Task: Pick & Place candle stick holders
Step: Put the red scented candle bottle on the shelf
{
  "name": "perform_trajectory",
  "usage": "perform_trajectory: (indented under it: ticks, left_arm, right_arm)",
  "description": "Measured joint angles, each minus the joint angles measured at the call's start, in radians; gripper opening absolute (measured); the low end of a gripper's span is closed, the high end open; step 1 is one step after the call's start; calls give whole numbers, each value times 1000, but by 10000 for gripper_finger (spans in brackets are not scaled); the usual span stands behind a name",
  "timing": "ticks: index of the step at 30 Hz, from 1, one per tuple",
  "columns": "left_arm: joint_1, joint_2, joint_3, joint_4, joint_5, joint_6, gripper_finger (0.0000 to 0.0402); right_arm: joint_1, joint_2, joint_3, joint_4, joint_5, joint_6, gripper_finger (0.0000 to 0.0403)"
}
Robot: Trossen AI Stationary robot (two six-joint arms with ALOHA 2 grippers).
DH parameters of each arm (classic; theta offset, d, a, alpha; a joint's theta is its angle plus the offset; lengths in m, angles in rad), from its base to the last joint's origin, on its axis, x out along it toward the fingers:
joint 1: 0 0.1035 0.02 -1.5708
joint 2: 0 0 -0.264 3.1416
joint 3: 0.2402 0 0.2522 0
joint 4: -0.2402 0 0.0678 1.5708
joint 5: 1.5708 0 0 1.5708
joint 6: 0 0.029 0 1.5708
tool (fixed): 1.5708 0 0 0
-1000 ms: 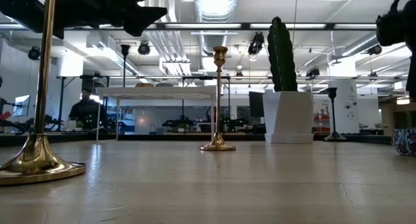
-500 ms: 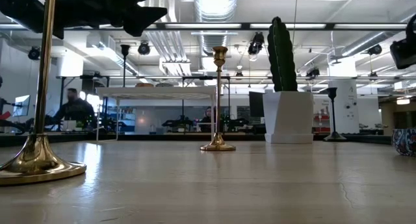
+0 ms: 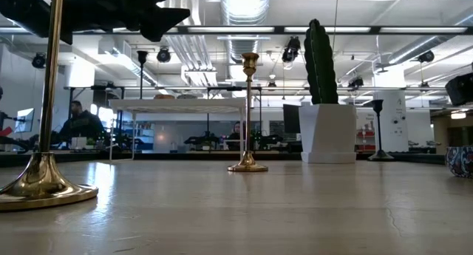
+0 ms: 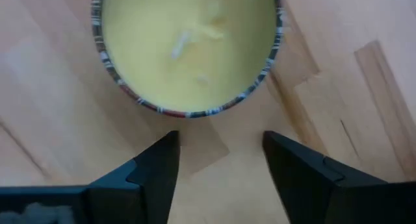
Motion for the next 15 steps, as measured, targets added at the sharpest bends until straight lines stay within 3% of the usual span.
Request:
perform_trajectory:
  ticks: [9, 15]
  left_arm:
    - [0, 0, 0, -1, 1, -1, 381]
    - [0, 0, 0, -2, 1, -1, 381]
  right_arm:
    - [0, 25, -23, 48, 25, -102, 279]
    - [-13, 18, -24, 65, 84, -131, 273]
